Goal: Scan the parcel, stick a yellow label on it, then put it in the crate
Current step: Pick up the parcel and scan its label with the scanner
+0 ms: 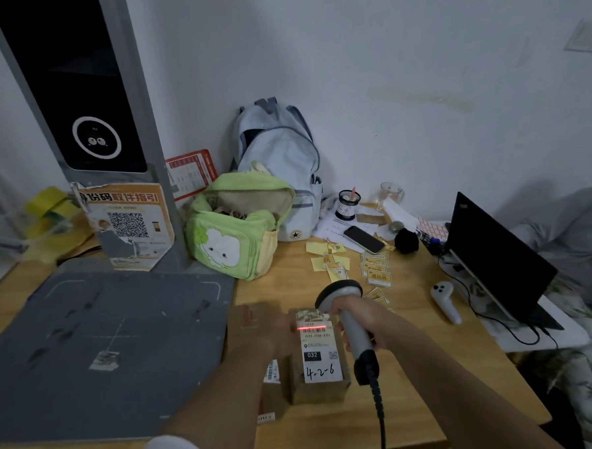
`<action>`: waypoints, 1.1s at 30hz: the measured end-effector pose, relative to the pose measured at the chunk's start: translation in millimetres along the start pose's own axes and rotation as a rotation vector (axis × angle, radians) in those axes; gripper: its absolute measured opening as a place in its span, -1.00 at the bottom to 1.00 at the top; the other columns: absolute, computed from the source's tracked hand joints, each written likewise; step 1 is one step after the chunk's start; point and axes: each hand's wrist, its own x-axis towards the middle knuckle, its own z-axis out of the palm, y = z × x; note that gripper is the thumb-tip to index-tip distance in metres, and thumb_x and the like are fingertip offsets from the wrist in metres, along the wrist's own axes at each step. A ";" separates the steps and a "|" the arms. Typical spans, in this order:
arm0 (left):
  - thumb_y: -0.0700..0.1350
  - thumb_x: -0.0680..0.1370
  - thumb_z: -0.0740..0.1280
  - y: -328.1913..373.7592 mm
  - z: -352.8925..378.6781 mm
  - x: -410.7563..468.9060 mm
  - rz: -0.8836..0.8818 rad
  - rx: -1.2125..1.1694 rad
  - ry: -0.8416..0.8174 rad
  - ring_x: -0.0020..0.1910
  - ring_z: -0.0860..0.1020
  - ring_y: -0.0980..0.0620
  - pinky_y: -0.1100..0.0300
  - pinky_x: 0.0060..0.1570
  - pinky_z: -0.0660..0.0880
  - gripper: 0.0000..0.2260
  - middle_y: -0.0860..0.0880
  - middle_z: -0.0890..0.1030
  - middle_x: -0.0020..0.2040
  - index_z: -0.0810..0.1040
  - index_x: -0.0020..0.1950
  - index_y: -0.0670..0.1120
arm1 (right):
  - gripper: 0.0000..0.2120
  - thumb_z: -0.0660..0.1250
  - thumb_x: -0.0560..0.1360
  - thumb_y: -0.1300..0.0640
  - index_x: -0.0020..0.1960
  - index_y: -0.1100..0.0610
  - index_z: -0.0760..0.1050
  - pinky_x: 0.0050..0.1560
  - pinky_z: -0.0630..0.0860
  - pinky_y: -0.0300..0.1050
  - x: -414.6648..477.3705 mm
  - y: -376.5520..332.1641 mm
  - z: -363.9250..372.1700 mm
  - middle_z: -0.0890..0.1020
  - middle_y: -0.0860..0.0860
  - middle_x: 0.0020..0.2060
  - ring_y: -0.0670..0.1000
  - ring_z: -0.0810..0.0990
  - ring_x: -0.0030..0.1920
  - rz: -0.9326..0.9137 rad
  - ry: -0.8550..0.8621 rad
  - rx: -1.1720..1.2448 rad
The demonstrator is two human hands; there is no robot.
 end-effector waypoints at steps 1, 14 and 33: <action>-0.14 0.60 0.17 0.7 0.5 -1.2 -0.019 -0.014 -0.001 0.08 0.43 0.02 0.13 0.29 0.36 -0.66 -0.08 0.54 0.27 0.44 0.37 -0.17 | -0.72 0.35 0.41 0.10 0.01 0.29 0.48 -0.42 0.50 -0.18 1.5 1.4 -0.1 0.56 0.12 -0.30 0.05 0.51 -0.45 0.003 -0.001 -0.004; -0.23 0.58 0.17 -20.0 24.6 23.1 -0.034 -0.094 -0.114 -0.09 0.53 0.01 0.25 -0.13 0.42 -0.78 -0.10 0.60 -0.03 0.57 0.12 -0.20 | -0.94 0.29 0.43 0.32 -0.16 0.21 0.43 -0.18 0.45 -0.02 54.2 73.9 -33.9 0.52 0.17 -0.19 0.17 0.51 -0.15 0.059 0.106 -0.228; -0.27 0.51 0.24 -51.1 51.8 38.0 -0.159 -0.201 -0.199 0.23 0.50 -0.11 -0.01 0.24 0.47 -0.63 -0.13 0.53 0.26 0.46 0.32 -0.12 | -0.63 0.16 0.53 0.03 0.28 0.17 0.34 -0.09 0.60 -0.02 84.0 178.4 -6.2 0.63 0.10 0.00 0.10 0.63 -0.07 0.180 0.244 -0.786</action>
